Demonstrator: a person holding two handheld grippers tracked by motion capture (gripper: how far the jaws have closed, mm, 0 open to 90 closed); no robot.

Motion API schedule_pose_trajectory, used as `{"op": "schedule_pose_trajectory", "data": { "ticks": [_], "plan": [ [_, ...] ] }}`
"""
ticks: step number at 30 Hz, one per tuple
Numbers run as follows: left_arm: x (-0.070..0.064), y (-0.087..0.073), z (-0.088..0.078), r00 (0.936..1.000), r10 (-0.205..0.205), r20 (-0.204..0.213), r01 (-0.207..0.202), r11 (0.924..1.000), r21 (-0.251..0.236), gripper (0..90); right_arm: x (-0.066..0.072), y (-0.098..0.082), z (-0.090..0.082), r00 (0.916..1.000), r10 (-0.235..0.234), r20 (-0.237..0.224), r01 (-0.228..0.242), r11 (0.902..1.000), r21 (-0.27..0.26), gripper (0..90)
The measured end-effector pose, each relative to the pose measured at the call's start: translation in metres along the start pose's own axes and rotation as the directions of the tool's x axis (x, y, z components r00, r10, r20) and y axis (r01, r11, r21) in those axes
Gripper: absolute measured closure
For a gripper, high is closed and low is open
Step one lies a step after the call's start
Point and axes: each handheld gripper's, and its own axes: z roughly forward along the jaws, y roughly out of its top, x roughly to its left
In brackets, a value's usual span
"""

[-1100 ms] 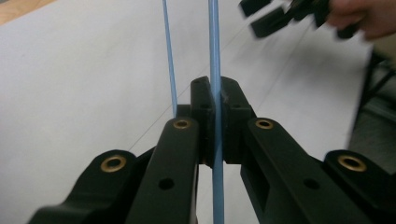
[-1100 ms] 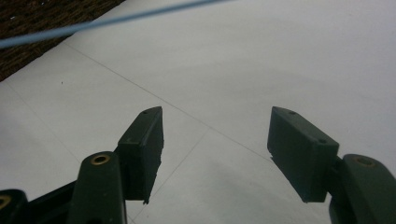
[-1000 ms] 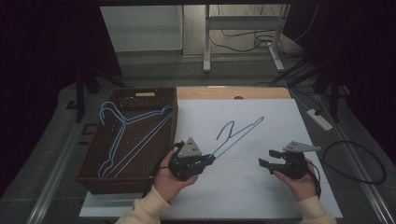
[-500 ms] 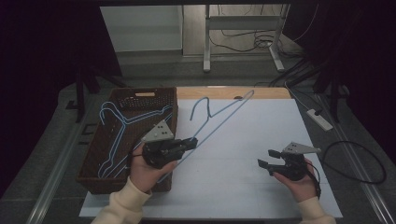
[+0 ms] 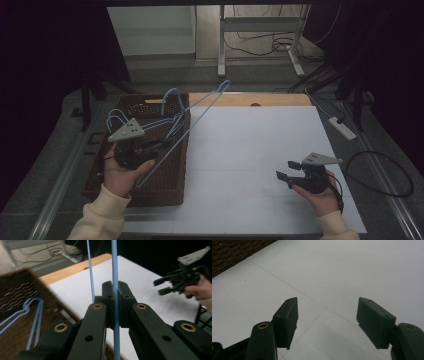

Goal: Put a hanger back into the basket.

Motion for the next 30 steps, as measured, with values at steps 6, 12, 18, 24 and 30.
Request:
{"op": "schedule_pose_trajectory", "data": {
  "ticks": [6, 12, 18, 24, 30],
  "plan": [
    [0.027, -0.012, -0.008, 0.9984, -0.033, -0.045, 0.035, 0.9989, 0.030, 86.3, 0.001, 0.000, 0.002, 0.9999, -0.009, 0.004, 0.009, 0.9998, 0.017, 34.6],
    [0.044, -0.023, -0.010, 0.9957, -0.057, -0.074, 0.062, 0.9963, 0.061, 86.3, 0.001, 0.000, 0.003, 0.9999, -0.011, 0.006, 0.011, 0.9997, 0.022, 34.6],
    [0.056, -0.030, -0.013, 0.9916, -0.075, -0.105, 0.083, 0.9937, 0.075, 86.3, 0.001, 0.000, 0.004, 0.9999, -0.016, 0.005, 0.016, 0.9995, 0.027, 34.7],
    [0.065, -0.033, -0.013, 0.9899, -0.087, -0.112, 0.097, 0.9914, 0.088, 86.3, 0.001, 0.000, 0.005, 0.9998, -0.021, 0.006, 0.020, 0.9993, 0.031, 34.6],
    [0.073, -0.038, -0.015, 0.9864, -0.106, -0.125, 0.118, 0.9887, 0.092, 86.3, 0.001, -0.001, 0.005, 0.9998, -0.020, 0.008, 0.019, 0.9992, 0.034, 34.5]
  ]
}}
